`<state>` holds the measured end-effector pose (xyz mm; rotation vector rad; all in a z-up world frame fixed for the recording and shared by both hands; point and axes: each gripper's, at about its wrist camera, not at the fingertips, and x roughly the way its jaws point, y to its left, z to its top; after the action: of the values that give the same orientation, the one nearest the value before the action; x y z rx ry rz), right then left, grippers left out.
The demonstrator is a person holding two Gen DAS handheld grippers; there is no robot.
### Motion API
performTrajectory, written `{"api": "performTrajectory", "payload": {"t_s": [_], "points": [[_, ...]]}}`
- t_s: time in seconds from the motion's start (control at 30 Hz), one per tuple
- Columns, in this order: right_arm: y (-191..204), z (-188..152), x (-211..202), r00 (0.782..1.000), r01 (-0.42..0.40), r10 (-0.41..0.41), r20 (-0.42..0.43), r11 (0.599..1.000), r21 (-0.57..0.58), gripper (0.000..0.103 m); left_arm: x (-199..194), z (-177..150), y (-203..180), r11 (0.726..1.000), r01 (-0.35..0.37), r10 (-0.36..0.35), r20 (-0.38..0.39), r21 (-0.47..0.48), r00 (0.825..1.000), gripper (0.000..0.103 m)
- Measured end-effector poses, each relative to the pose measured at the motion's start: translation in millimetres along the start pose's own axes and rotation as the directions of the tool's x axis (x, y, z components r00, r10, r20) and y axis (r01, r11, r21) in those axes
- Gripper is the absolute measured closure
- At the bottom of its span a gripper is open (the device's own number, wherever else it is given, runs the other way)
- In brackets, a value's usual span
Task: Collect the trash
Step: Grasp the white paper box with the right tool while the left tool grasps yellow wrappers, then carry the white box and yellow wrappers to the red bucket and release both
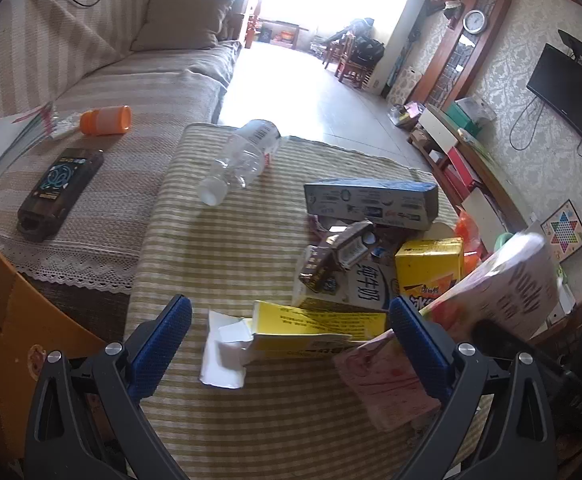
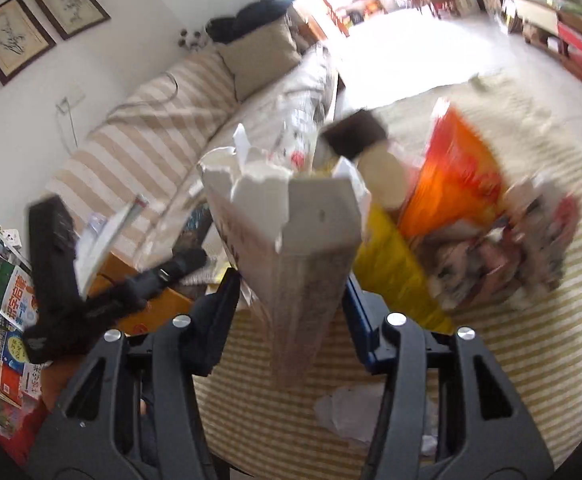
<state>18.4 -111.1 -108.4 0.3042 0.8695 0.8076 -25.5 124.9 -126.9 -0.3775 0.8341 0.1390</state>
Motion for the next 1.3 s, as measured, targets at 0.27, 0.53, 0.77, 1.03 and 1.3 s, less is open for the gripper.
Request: {"api": "performTrajectory", "payload": {"t_s": [0.27, 0.53, 0.77, 1.03, 1.3], "points": [[-30, 10, -82, 0.991, 0.075, -0.079, 0.109, 0.996, 0.047, 0.053, 12, -17, -65, 0.872, 0.039, -0.002, -0.076, 0.489, 0.997, 0.009], [-53, 5, -100, 0.988, 0.067, -0.083, 0.132, 0.990, 0.123, 0.053, 20, -48, -92, 0.641, 0.097, 0.079, -0.192, 0.762, 0.978, 0.008], [-54, -2, -98, 0.990, 0.042, -0.060, 0.131, 0.990, 0.138, 0.051, 59, -63, -81, 0.565, 0.008, 0.260, -0.187, 0.825, 0.947, 0.007], [-59, -3, -97, 0.992, 0.033, -0.051, 0.119, 0.989, 0.147, 0.051, 36, -52, -79, 0.711, 0.064, 0.141, -0.230, 0.701, 0.963, 0.043], [-49, 2, -105, 0.985, 0.036, -0.056, 0.165, 0.992, 0.119, 0.051, -22, -44, -67, 0.875, 0.132, -0.041, -0.202, 0.466, 0.979, 0.099]]}}
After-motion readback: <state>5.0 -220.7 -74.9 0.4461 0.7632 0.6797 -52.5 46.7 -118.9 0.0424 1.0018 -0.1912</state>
